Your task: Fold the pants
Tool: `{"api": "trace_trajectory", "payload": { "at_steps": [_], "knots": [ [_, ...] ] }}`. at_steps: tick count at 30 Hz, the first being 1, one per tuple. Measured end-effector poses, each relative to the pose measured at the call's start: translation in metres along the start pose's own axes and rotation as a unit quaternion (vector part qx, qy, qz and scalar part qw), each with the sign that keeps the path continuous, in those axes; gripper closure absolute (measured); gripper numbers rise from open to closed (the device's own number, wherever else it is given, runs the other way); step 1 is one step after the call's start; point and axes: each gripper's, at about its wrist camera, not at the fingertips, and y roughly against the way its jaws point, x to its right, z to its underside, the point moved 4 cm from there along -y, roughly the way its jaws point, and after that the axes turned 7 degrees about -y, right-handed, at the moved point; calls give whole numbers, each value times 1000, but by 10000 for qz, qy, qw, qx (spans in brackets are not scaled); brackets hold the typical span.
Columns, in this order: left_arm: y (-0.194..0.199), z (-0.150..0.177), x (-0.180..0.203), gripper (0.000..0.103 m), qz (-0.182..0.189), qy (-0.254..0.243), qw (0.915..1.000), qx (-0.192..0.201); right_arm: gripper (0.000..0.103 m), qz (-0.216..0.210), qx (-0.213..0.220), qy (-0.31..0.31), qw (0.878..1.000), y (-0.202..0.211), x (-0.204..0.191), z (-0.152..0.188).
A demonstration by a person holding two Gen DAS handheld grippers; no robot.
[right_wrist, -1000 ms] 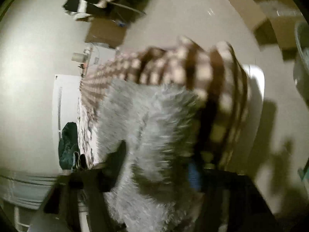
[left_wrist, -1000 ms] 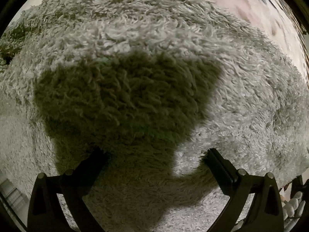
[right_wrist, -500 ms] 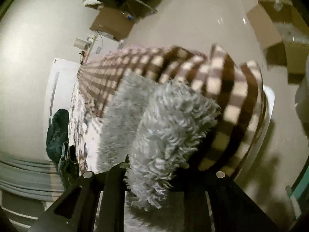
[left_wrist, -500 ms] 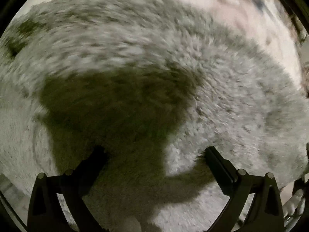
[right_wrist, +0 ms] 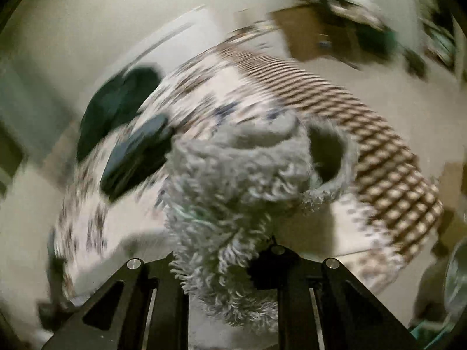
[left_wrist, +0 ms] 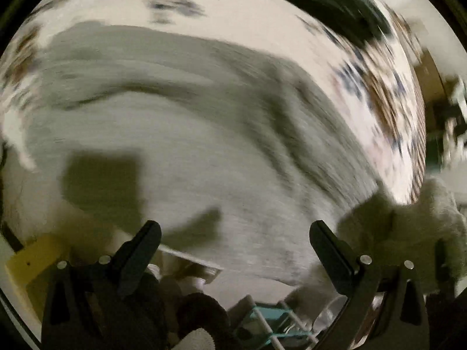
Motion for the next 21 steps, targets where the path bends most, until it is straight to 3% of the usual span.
{"api": "trace_trajectory", "payload": {
  "at_steps": [5, 8, 11, 13, 14, 15, 16, 17, 18, 21],
  "knots": [
    [28, -2, -96, 0, -279, 645, 9972, 269, 85, -50, -583, 1161, 9915, -58, -110, 98],
    [30, -1, -133, 0, -447, 754, 9958, 258, 85, 63, -900, 1911, 9774, -102, -160, 169],
    [29, -2, -146, 0, -485, 705, 9961, 237, 85, 367, -1020, 2333, 9663, -125, -173, 213],
    [30, -4, -145, 0, -467, 587, 9969, 241, 83, 726, -1318, 2587, 9542, -144, -172, 236],
    [32, -6, -139, 0, -428, 487, 9976, 251, 79, 802, -1505, 2590, 9507, -147, -165, 243],
    [35, -7, -135, 0, -383, 401, 9981, 256, 64, 785, -1628, 2539, 9502, -144, -162, 246],
    [36, -9, -126, 0, -320, 316, 9986, 267, 56, 587, -1805, 2453, 9507, -139, -160, 246],
    [38, -12, -116, 0, -238, 190, 9991, 284, 36, 229, -2046, 2332, 9504, -133, -160, 246],
    [41, -16, -102, 0, -196, 11, 9993, 325, 25, 0, -2194, 2209, 9503, -126, -158, 244],
    [45, -26, -52, 0, -68, -569, 9976, 396, 22, -482, -2419, 1720, 9537, -102, -145, 228]
  ]
}}
